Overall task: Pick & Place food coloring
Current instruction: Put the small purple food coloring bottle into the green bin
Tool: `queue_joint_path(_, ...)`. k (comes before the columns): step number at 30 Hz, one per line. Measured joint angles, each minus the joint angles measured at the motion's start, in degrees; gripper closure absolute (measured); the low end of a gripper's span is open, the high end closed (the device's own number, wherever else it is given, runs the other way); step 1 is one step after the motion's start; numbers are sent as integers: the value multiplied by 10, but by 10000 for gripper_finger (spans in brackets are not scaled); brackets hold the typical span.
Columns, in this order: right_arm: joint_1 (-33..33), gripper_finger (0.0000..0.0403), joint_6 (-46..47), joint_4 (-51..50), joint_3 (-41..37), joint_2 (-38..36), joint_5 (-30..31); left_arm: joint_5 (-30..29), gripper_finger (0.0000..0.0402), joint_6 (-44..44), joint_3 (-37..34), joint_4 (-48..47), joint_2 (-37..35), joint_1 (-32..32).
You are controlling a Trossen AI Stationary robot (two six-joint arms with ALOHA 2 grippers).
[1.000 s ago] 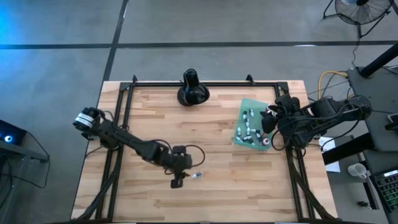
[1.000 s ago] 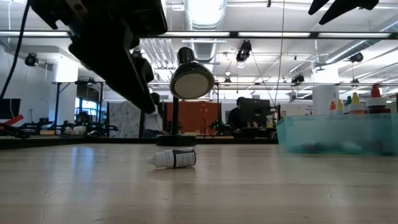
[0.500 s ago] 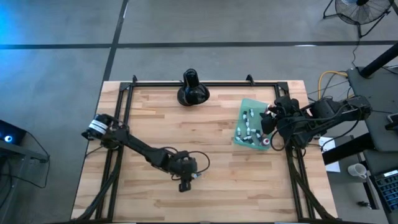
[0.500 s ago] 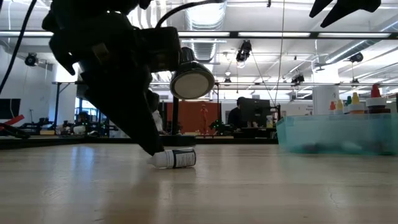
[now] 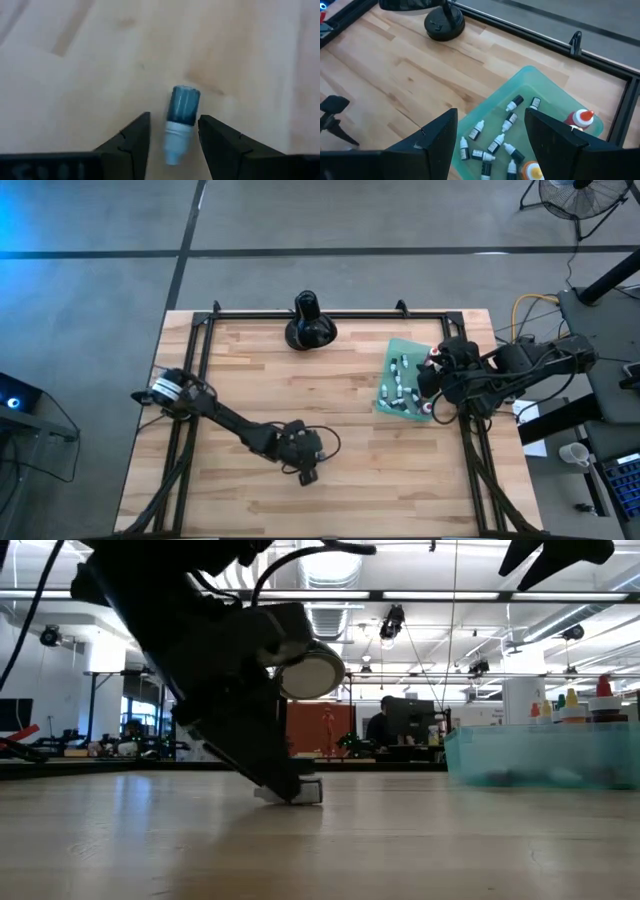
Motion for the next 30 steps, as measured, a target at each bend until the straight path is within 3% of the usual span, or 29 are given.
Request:
queue_joint_path(5,0,179,0,0,0,1,-1,-46,276,2,13,2,19,-1)
queue_joint_path(16,0,179,5,0,0,-1,-4,-59,356,83,44,0,44,23)
queue_joint_path(20,0,179,15,-1,1,-2,-4,-60,351,123,54,-9,38,60)
queue_joint_path(25,0,179,14,1,19,-2,-4,-54,344,243,122,3,33,132)
queue_joint_path(30,18,179,15,1,42,-2,1,11,345,367,220,71,34,215)
